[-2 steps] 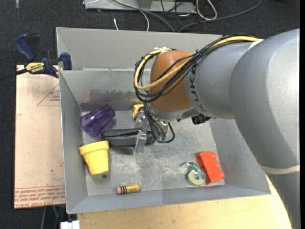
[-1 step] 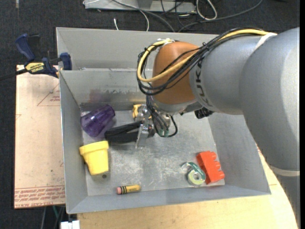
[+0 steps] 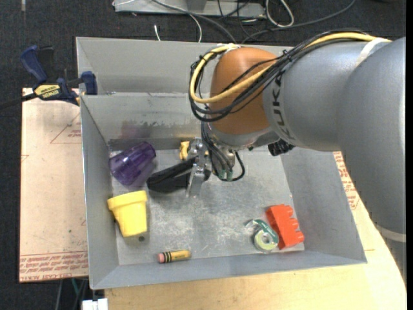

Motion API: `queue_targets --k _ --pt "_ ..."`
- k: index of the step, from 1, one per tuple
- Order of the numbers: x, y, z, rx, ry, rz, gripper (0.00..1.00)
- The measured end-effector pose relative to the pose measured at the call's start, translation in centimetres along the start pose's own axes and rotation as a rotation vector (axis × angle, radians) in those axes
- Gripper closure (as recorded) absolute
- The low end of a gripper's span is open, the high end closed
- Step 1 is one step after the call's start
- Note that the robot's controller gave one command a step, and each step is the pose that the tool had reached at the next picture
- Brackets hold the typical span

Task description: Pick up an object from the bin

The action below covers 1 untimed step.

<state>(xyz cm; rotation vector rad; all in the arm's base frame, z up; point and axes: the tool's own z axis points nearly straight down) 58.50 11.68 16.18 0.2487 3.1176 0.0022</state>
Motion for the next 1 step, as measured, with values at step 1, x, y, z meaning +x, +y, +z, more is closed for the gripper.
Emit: queue_targets --k 1 --pt "-0.12 0.04 -1.98 -0.001 -0.003 -0.001 1.00"
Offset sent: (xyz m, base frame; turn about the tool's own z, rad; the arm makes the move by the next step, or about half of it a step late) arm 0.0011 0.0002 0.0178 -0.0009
